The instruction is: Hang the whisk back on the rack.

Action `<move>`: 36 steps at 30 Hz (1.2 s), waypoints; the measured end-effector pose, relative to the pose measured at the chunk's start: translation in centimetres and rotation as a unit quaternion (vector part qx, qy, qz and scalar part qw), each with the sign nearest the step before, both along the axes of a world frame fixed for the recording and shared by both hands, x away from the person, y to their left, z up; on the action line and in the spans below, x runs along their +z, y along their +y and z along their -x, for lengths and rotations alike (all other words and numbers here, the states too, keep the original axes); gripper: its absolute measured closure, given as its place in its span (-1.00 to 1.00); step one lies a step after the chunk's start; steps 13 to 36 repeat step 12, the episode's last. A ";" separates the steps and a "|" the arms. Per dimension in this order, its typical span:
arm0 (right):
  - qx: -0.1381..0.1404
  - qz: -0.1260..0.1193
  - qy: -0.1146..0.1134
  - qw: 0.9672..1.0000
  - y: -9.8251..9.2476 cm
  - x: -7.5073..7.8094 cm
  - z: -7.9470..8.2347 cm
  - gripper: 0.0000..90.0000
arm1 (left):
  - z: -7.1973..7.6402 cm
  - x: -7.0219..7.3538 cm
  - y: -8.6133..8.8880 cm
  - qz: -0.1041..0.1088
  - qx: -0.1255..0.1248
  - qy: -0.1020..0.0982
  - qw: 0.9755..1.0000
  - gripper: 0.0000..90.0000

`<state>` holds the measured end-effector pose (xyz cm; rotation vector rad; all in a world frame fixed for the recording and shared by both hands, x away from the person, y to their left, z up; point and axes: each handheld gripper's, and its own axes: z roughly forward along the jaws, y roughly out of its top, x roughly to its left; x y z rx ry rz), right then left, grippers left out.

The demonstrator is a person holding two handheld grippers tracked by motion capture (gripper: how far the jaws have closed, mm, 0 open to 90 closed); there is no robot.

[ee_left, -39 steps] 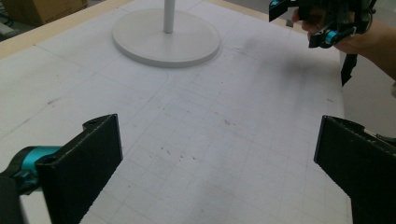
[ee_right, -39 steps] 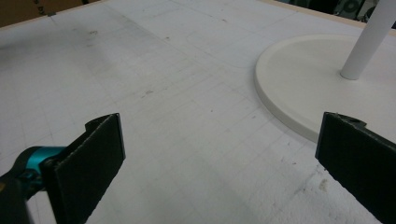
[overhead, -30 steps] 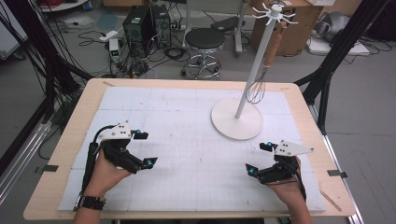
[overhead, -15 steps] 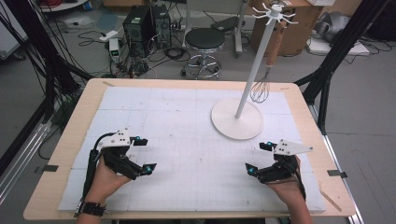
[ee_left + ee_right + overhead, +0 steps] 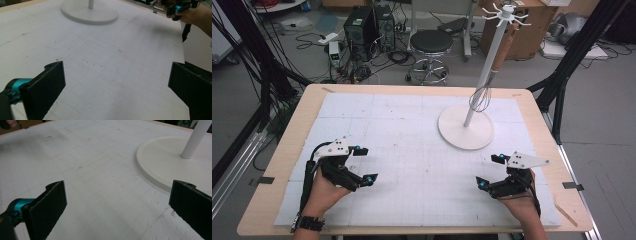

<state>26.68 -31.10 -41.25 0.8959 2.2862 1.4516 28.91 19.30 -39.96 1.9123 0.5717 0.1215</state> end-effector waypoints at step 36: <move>0.006 0.002 -0.005 1.000 0.4 0.1 -0.2 -0.99 | 0.0 -0.3 0.0 -0.002 0.001 0.004 1.000 -0.96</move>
